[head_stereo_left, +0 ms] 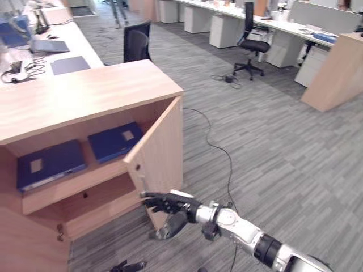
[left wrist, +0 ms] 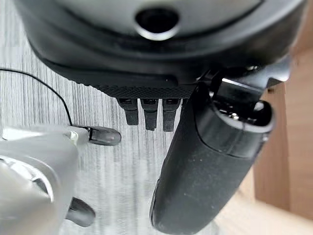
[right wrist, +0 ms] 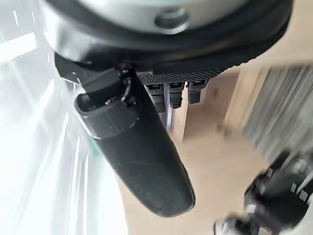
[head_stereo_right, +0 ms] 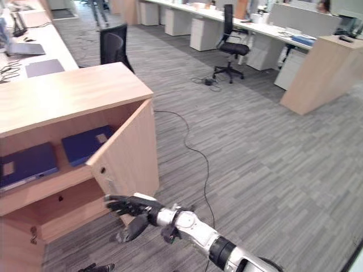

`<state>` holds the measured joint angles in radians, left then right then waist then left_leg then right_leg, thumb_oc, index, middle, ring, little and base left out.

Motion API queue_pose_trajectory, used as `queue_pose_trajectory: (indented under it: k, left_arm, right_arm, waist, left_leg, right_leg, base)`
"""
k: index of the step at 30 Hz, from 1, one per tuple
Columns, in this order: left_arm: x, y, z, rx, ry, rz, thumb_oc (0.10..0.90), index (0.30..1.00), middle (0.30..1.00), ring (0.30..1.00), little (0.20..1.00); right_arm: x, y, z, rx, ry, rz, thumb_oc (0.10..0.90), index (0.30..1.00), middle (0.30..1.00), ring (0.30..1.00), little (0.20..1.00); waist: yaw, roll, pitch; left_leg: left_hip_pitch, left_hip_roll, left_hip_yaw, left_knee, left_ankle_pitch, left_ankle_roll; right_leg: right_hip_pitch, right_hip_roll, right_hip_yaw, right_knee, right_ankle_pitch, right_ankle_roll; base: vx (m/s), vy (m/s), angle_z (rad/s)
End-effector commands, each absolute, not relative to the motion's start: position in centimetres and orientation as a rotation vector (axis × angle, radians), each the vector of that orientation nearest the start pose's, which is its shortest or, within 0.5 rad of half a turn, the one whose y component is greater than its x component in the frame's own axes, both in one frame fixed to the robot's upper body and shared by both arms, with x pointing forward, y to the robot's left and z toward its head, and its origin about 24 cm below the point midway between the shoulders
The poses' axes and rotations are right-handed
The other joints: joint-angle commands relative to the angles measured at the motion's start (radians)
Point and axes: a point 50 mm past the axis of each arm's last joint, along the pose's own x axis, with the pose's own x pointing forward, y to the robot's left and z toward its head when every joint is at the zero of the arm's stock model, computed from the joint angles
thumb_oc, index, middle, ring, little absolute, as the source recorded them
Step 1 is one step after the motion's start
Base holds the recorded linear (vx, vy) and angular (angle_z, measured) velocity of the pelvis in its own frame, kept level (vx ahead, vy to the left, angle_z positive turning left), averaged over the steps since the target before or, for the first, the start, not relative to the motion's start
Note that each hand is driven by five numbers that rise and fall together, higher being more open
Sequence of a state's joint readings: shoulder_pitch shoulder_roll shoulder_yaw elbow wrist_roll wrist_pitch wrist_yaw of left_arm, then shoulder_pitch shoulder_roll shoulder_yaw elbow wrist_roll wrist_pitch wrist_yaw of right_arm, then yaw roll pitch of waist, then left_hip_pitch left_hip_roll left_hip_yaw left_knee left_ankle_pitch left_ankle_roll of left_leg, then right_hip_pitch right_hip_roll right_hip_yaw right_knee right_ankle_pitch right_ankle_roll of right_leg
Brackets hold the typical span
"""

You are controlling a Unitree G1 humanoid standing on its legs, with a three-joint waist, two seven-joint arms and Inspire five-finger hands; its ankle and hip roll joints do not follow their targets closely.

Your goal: Put the empty folder in the office cabinet

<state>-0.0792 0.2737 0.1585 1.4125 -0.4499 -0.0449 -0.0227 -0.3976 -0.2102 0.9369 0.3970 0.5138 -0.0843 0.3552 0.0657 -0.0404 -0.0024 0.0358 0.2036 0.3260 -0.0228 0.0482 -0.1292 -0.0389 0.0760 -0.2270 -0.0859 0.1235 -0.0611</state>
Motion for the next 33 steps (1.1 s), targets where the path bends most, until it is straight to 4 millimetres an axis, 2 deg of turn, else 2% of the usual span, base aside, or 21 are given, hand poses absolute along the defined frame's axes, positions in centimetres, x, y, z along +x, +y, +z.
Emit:
queue_pose_trajectory:
  k: [1, 4, 6, 8, 11, 13, 14, 15, 16, 19, 20, 21, 22, 23, 25, 26, 27, 29, 31, 32, 33]
  left_arm:
    - [9.8, 28.5, -14.7, -0.231, 1.076, 0.687, 0.8, 0.9, 0.9, 0.9, 0.9]
    - [10.2, 28.2, -14.6, -0.241, 1.056, 0.705, 0.8, 0.9, 0.9, 0.9, 0.9]
    - [10.1, 28.1, -14.7, -0.295, 1.044, 0.752, 0.8, 0.9, 0.9, 0.9, 0.9]
    - [10.2, 28.1, -14.7, -0.307, 1.036, 0.756, 0.8, 0.9, 0.9, 0.9, 0.9]
    - [10.4, 28.3, -14.5, -0.355, 1.003, 0.789, 0.8, 0.9, 0.9, 0.9, 0.9]
    - [11.1, 28.3, -14.3, -0.391, 0.959, 0.798, 0.8, 0.9, 0.9, 0.9, 0.9]
    - [11.1, 28.3, -14.3, -0.391, 0.958, 0.797, 0.8, 0.9, 0.9, 0.9, 0.9]
    - [11.9, 28.1, -14.2, -0.395, 0.929, 0.778, 0.8, 0.9, 0.9, 0.9, 0.9]
    - [12.6, 27.9, -14.0, -0.399, 0.908, 0.756, 0.8, 0.9, 0.9, 0.9, 0.9]
    - [14.4, 26.8, -13.7, -0.4, 0.863, 0.679, 0.8, 0.9, 0.9, 0.9, 0.9]
    - [14.7, 26.3, -13.7, -0.405, 0.858, 0.653, 0.8, 0.9, 0.9, 0.9, 0.9]
    - [9.5, 32.7, -12.7, -0.296, 0.925, 0.753, 0.8, 0.9, 0.9, 0.9, 0.9]
    - [9.4, 32.8, -12.7, -0.294, 0.925, 0.752, 0.8, 0.9, 0.9, 0.9, 0.9]
    - [9.1, 32.9, -12.7, -0.285, 0.942, 0.745, 0.8, 0.9, 0.9, 0.9, 0.9]
    - [8.2, 32.3, -13.2, -0.294, 0.974, 0.731, 0.8, 0.9, 0.9, 0.9, 0.9]
    - [7.4, 32.5, -13.3, -0.303, 0.983, 0.751, 0.8, 0.9, 0.9, 0.9, 0.9]
    - [7.4, 32.5, -13.3, -0.301, 0.983, 0.75, 0.8, 0.9, 0.9, 0.9, 0.9]
    - [6.6, 33.3, -13.0, -0.294, 0.983, 0.783, 0.8, 0.9, 0.9, 0.9, 0.9]
    - [6.0, 33.6, -13.0, -0.292, 0.992, 0.795, 0.8, 0.9, 0.9, 0.9, 0.9]
    - [6.8, 32.5, -13.4, -0.298, 0.969, 0.795, 0.8, 0.9, 0.9, 0.9, 0.9]
    - [8.3, 30.4, -14.1, -0.33, 0.973, 0.736, 0.8, 0.9, 0.9, 0.9, 0.9]
  right_arm:
    - [24.3, 3.6, 4.1, 0.034, 0.051, 1.206, 0.8, 0.9, 0.9, 0.9, 0.9]
    - [24.4, 2.9, 3.4, 0.001, 0.075, 1.195, 0.8, 0.9, 0.9, 0.9, 0.9]
    - [24.2, 1.2, 1.7, -0.028, 0.133, 1.152, 0.8, 0.9, 0.9, 0.9, 0.9]
    - [24.0, 0.7, 1.1, -0.041, 0.157, 1.138, 0.8, 0.9, 0.9, 0.9, 0.9]
    - [23.8, -2.3, -1.5, -0.094, 0.255, 1.057, 0.8, 0.9, 0.9, 0.9, 0.9]
    - [23.3, -6.8, -4.4, -0.149, 0.374, 0.909, 0.8, 0.9, 0.9, 0.9, 0.9]
    - [23.3, -6.9, -4.4, -0.149, 0.373, 0.908, 0.8, 0.9, 0.9, 0.9, 0.9]
    - [22.8, -9.6, -5.9, -0.165, 0.443, 0.8, 0.8, 0.9, 0.9, 0.9, 0.9]
    - [22.0, -11.3, -7.3, -0.165, 0.514, 0.72, 0.8, 0.9, 0.9, 0.9, 0.9]
    - [19.6, -15.6, -10.6, -0.173, 0.697, 0.486, 0.8, 0.9, 0.9, 0.9, 0.9]
    - [18.5, -17.1, -11.8, -0.125, 0.765, 0.373, 0.8, 0.9, 0.9, 0.9, 0.9]
    - [17.3, -21.0, -12.0, -0.052, 0.799, 0.183, 0.8, 0.9, 0.9, 0.9, 0.9]
    - [17.2, -21.0, -12.0, -0.049, 0.8, 0.184, 0.8, 0.9, 0.9, 0.9, 0.9]
    - [16.5, -21.6, -12.4, -0.005, 0.816, 0.11, 0.8, 0.9, 0.9, 0.9, 0.9]
    - [14.2, -22.7, -13.4, 0.058, 0.874, -0.023, 0.8, 0.9, 0.9, 0.9, 0.9]
    - [12.3, -23.5, -14.1, 0.091, 0.924, -0.126, 0.8, 0.9, 0.9, 0.9, 0.9]
    - [12.3, -23.5, -14.1, 0.092, 0.924, -0.127, 0.8, 0.9, 0.9, 0.9, 0.9]
    - [9.6, -24.2, -14.9, 0.13, 0.988, -0.242, 0.8, 0.9, 0.9, 0.9, 0.9]
    - [8.8, -24.4, -15.1, 0.154, 1.002, -0.282, 0.8, 0.9, 0.9, 0.9, 0.9]
    - [7.9, -23.9, -15.6, 0.183, 1.03, -0.316, 0.8, 0.9, 0.9, 0.9, 0.9]
    - [7.1, -23.3, -16.0, 0.22, 1.063, -0.341, 0.8, 0.9, 0.9, 0.9, 0.9]
  waist:
    - [0.029, -0.062, -0.01]
    - [0.031, -0.063, -0.012]
    - [0.025, -0.06, -0.009]
    - [0.024, -0.057, -0.007]
    - [0.028, -0.053, 0.004]
    - [0.035, -0.051, 0.028]
    - [0.033, -0.052, 0.026]
    - [0.024, -0.049, 0.036]
    - [0.016, -0.042, 0.034]
    - [0.006, -0.018, 0.033]
    - [0.003, -0.008, 0.035]
    - [0.012, 0.02, 0.04]
    - [0.01, 0.018, 0.039]
    - [0.004, 0.024, 0.036]
    - [0.003, 0.027, 0.03]
    - [0.01, 0.026, 0.025]
    - [0.009, 0.025, 0.023]
    - [0.014, 0.021, 0.017]
    - [0.014, 0.018, 0.014]
    - [0.018, 0.016, 0.013]
    - [0.014, 0.014, 0.009]
  left_leg:
    - [0.035, 0.003, -0.015, 0.0, 0.013, 0.012]
    - [0.029, 0.004, -0.028, -0.005, 0.022, 0.011]
    - [0.023, 0.006, -0.035, -0.006, 0.027, 0.007]
    - [0.019, 0.005, -0.04, -0.004, 0.027, 0.007]
    - [-0.005, 0.001, -0.053, 0.0, 0.036, 0.002]
    - [-0.06, 0.004, -0.058, 0.026, 0.065, -0.006]
    - [-0.066, 0.002, -0.062, 0.027, 0.069, -0.005]
    - [-0.092, 0.013, -0.022, 0.032, 0.075, -0.006]
    - [-0.084, 0.022, 0.003, 0.02, 0.067, -0.017]
    - [-0.086, 0.033, 0.079, -0.005, 0.083, -0.018]
    - [-0.087, 0.033, 0.102, -0.013, 0.088, -0.016]
    - [-0.096, 0.032, 0.13, -0.026, 0.105, -0.021]
    - [-0.096, 0.032, 0.127, -0.028, 0.106, -0.021]
    - [-0.092, 0.026, 0.142, -0.042, 0.109, -0.017]
    - [-0.096, 0.017, 0.148, -0.051, 0.104, -0.009]
    - [-0.102, -0.001, 0.135, -0.055, 0.093, 0.0]
    - [-0.103, -0.002, 0.133, -0.055, 0.093, 0.001]
    - [-0.11, -0.036, 0.124, -0.058, 0.075, 0.02]
    - [-0.112, -0.051, 0.116, -0.058, 0.066, 0.029]
    - [-0.113, -0.064, 0.11, -0.059, 0.059, 0.036]
    - [-0.116, -0.079, 0.106, -0.06, 0.05, 0.044]
  right_leg:
    - [0.075, -0.061, 0.038, 0.039, -0.153, 0.115]
    - [0.074, -0.062, 0.025, 0.037, -0.155, 0.112]
    - [0.075, -0.06, 0.016, 0.036, -0.16, 0.11]
    - [0.074, -0.06, 0.012, 0.036, -0.161, 0.11]
    - [0.07, -0.068, -0.014, 0.033, -0.163, 0.112]
    - [0.076, -0.095, -0.08, 0.027, -0.168, 0.114]
    - [0.073, -0.096, -0.084, 0.027, -0.166, 0.114]
    - [0.074, -0.118, -0.139, 0.03, -0.172, 0.118]
    - [0.089, -0.125, -0.163, 0.027, -0.187, 0.126]
    - [0.103, -0.149, -0.255, 0.028, -0.182, 0.131]
    - [0.109, -0.158, -0.285, 0.029, -0.181, 0.132]
    - [0.114, -0.176, -0.331, 0.037, -0.182, 0.134]
    - [0.114, -0.176, -0.334, 0.037, -0.182, 0.135]
    - [0.12, -0.179, -0.349, 0.039, -0.184, 0.134]
    - [0.133, -0.184, -0.374, 0.043, -0.193, 0.129]
    - [0.141, -0.196, -0.393, 0.052, -0.196, 0.13]
    - [0.141, -0.197, -0.395, 0.053, -0.196, 0.131]
    - [0.148, -0.224, -0.42, 0.068, -0.191, 0.141]
    - [0.149, -0.237, -0.425, 0.073, -0.189, 0.148]
    - [0.151, -0.245, -0.429, 0.076, -0.187, 0.15]
    - [0.153, -0.257, -0.433, 0.075, -0.18, 0.156]
  base:
    - [0.03, -0.064, 0.34]
    - [0.01, -0.057, 0.33]
    - [0.02, -0.046, 0.24]
    - [0.0, -0.014, 0.06]
    - [-0.04, -0.004, 0.1]
    - [-0.09, 0.011, 0.53]
    - [-0.1, 0.03, 1.05]
    - [-0.01, 0.039, 1.17]
    - [-0.03, 0.072, 1.28]
    - [-0.01, 0.097, 1.11]
    - [-0.06, 0.206, 1.33]
    - [-0.05, 0.167, 1.14]
    - [-0.03, 0.172, 1.11]
    - [0.03, 0.1, 0.93]
    - [0.06, 0.182, 0.69]
    - [0.07, 0.165, 0.49]
    - [0.07, 0.154, 0.63]
    - [0.07, 0.203, 0.76]
    - [0.06, 0.199, 0.58]
    - [0.07, 0.236, 0.34]
    - [0.08, 0.351, 0.34]
